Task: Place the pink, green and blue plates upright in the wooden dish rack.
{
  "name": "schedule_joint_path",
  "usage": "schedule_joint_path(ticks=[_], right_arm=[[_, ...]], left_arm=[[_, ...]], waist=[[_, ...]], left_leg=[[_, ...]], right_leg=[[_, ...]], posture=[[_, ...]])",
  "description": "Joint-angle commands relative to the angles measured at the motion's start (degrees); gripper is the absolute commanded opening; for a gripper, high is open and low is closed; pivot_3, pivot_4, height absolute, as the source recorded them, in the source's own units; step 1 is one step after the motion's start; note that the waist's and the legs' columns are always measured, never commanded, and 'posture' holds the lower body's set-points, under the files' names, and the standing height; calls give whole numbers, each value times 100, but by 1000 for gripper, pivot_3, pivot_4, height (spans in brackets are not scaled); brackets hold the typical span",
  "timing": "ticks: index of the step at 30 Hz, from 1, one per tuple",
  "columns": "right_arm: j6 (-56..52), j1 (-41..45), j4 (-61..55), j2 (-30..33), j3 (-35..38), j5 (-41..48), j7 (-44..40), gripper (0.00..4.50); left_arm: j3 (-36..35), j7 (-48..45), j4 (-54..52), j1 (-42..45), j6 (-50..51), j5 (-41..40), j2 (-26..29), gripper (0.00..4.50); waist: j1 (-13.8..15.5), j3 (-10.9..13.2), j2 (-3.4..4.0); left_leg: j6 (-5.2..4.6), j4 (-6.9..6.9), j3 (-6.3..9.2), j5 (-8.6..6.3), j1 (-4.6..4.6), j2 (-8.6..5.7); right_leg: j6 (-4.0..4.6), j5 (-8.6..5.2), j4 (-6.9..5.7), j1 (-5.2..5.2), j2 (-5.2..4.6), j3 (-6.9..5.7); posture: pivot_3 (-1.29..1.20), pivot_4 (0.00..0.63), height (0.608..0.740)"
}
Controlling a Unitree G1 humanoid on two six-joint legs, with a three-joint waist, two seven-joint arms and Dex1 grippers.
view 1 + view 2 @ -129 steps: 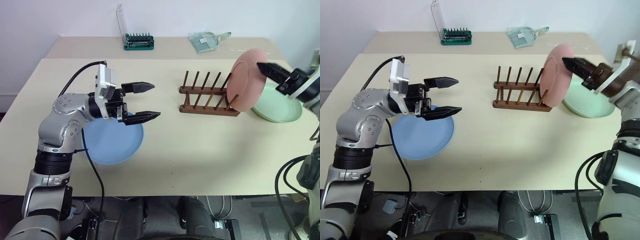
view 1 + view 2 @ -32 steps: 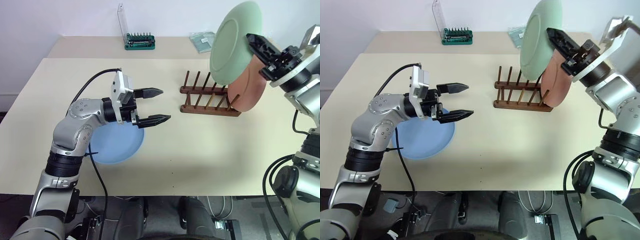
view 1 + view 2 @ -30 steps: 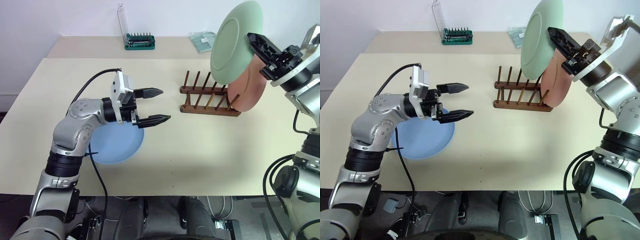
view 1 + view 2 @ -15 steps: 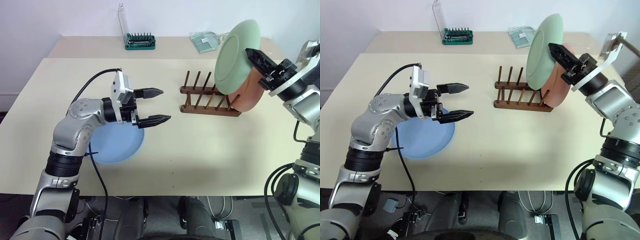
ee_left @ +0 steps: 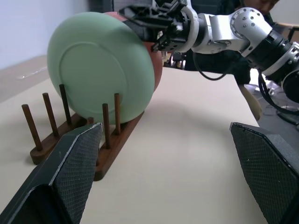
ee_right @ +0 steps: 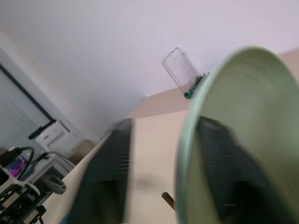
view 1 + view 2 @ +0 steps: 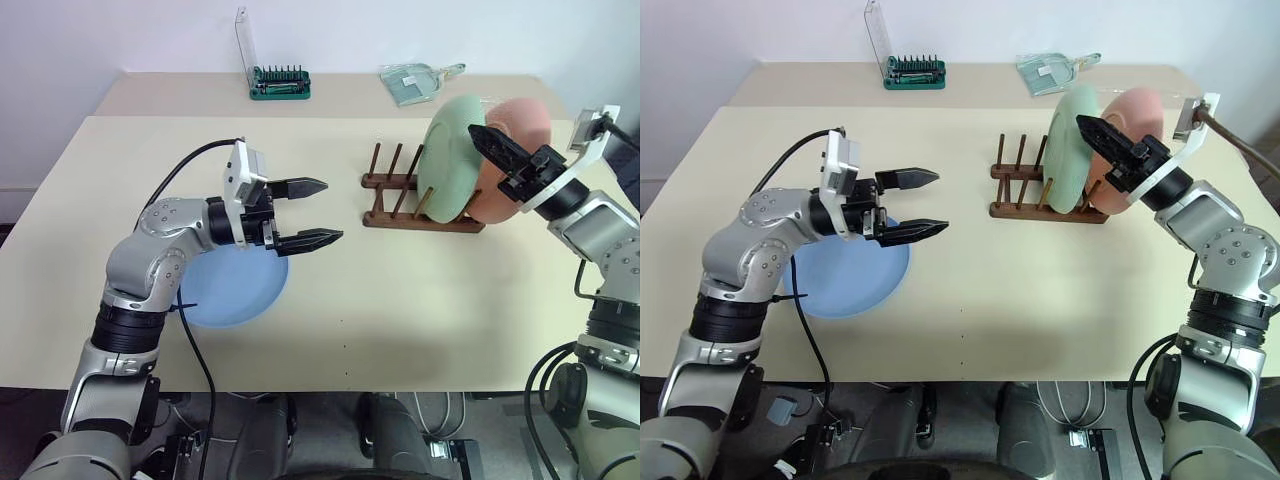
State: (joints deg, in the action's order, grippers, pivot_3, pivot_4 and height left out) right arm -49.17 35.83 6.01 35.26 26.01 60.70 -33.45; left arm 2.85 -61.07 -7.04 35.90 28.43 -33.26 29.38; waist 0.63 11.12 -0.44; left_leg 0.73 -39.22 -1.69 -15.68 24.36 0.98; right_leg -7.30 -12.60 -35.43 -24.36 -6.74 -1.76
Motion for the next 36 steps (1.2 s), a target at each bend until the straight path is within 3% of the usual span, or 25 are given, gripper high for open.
schedule_joint_path(ticks=[1,2,12,16,23,26,29,33,36], right_arm=[[300,82,-370,73,-27,-241,-42,3993],[371,118,-412,82,-45,-310,-46,4475],[922,364,-730,206,11,-587,-346,4475],[992,408,-882,166,137,-394,-408,4475],[776,-131,-1655,411,-166,-117,-1381,4475],[571,-1097,-2654,1150,-959,-403,-2466,4475],[379,-993,-2703,1039,-1058,-59,-2246,4475],[510,-906,-2624,886,-1324,-279,-2277,4475],[578,-852,-2504,655,-1491,-390,-2233,4475]], left_arm=[[-119,-9,-201,90,-53,-74,28,4500],[-129,-14,-186,102,-46,-80,34,4500],[-186,-10,-157,153,132,-223,41,4500],[-396,145,38,423,1173,-771,170,4500],[-529,437,441,627,1438,-474,506,4500],[-693,391,633,685,1897,-472,1105,4500],[-845,406,992,859,2997,-718,1763,4500],[307,253,1703,696,3031,702,3239,4500],[710,80,2148,1052,4094,744,3647,4500]], waist=[[0,0,0],[0,0,0],[3,0,0],[5,0,-1],[-4,1,-1],[-4,2,-5],[-74,3,-7],[-152,5,-12],[-131,6,-14]], left_leg=[[0,0,0,0,0,0],[0,0,0,0,0,0],[0,0,1,0,0,0],[0,0,2,0,0,0],[0,1,3,0,-1,0],[0,4,6,0,2,0],[0,1,4,0,-1,1],[0,8,7,-1,-13,0],[0,16,7,-1,-16,1]], right_leg=[[0,0,0,0,0,0],[0,0,0,0,0,0],[0,0,0,0,0,-1],[0,0,0,0,0,-1],[0,0,0,0,1,-1],[-1,-1,2,0,1,-2],[-1,-1,0,0,2,1],[2,-3,-13,0,3,0],[3,-4,-12,-1,5,-1]], posture=[[0,150,724],[0,150,724],[0,150,724],[0,150,724],[0,150,724],[0,150,724],[0,150,724],[0,150,724],[0,150,724]])
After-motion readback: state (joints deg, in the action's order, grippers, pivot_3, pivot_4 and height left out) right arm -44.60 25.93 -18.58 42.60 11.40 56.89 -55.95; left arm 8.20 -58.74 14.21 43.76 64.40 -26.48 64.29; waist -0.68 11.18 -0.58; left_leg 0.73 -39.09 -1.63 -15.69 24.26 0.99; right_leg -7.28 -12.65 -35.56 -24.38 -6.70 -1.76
